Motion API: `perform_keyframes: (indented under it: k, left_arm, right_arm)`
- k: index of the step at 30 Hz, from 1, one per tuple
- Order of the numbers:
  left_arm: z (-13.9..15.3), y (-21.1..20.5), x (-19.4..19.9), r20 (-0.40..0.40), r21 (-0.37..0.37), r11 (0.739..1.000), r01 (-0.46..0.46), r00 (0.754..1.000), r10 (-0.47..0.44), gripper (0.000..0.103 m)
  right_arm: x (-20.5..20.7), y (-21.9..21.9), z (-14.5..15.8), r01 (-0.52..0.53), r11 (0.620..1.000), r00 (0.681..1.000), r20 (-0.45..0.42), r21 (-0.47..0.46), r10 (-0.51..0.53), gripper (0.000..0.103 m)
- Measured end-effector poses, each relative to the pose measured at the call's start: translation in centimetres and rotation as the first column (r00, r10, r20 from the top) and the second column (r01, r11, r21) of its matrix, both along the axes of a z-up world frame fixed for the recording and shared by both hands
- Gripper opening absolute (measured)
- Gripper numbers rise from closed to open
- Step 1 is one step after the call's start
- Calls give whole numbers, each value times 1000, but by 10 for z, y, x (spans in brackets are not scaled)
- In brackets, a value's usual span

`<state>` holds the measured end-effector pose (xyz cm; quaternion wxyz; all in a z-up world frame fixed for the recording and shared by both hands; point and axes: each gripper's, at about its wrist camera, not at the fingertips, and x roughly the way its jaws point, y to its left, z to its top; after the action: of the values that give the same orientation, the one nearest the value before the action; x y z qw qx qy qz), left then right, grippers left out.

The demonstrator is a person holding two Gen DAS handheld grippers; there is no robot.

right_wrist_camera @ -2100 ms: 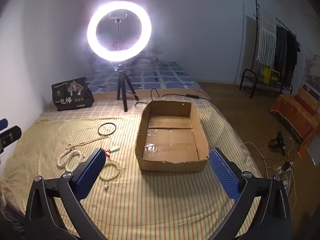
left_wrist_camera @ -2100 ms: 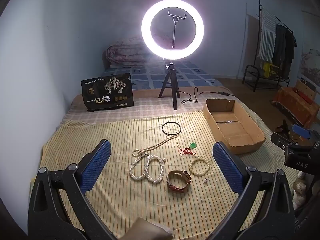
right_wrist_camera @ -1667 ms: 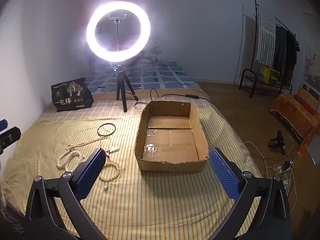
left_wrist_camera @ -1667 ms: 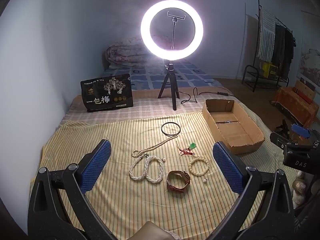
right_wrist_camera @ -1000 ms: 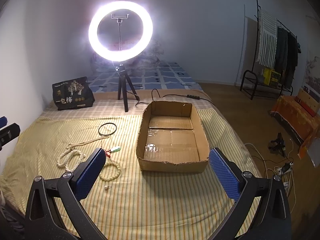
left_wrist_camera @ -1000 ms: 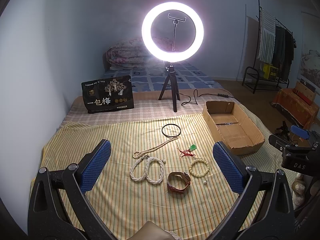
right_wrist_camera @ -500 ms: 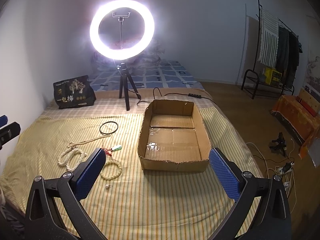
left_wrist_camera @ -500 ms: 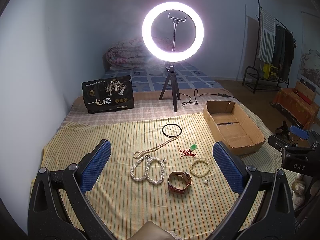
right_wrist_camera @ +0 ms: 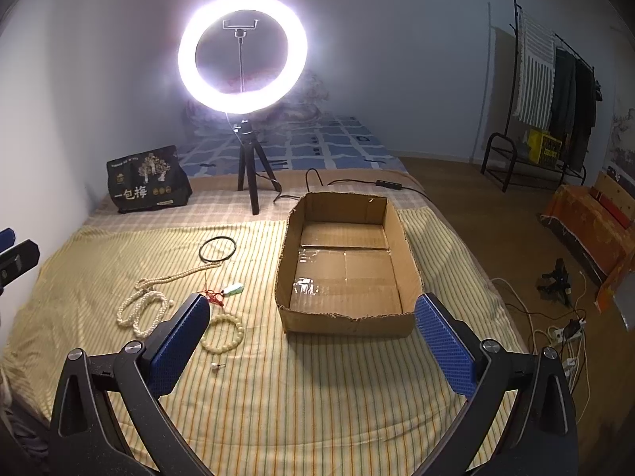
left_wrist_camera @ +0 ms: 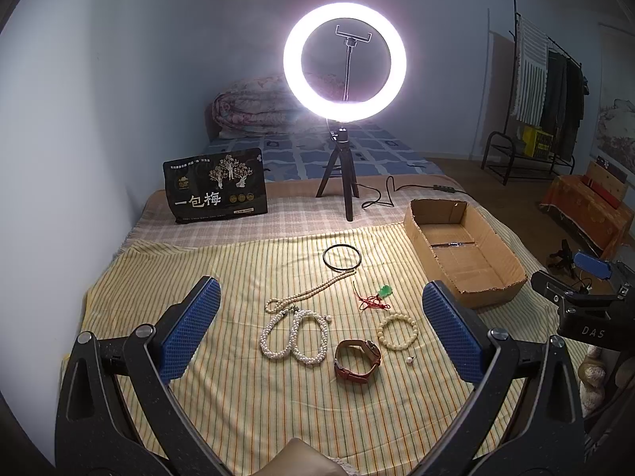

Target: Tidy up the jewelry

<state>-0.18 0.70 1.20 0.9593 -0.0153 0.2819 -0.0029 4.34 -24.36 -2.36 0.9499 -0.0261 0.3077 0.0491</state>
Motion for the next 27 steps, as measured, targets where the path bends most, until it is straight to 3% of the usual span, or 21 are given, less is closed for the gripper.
perform_keyframes:
  k: [19, 27]
  left_arm:
    - [-14, 6, 1, -17, 2, 1000, -7, 1000, 7, 103]
    - [-26, 18, 10, -61, 9, 1000, -28, 998, 28, 103]
  right_arm:
    - [2, 0, -3, 9, 1000, 1000, -19, 5, -9, 102]
    - [7, 4, -5, 15, 1000, 999, -41, -7, -16, 102]
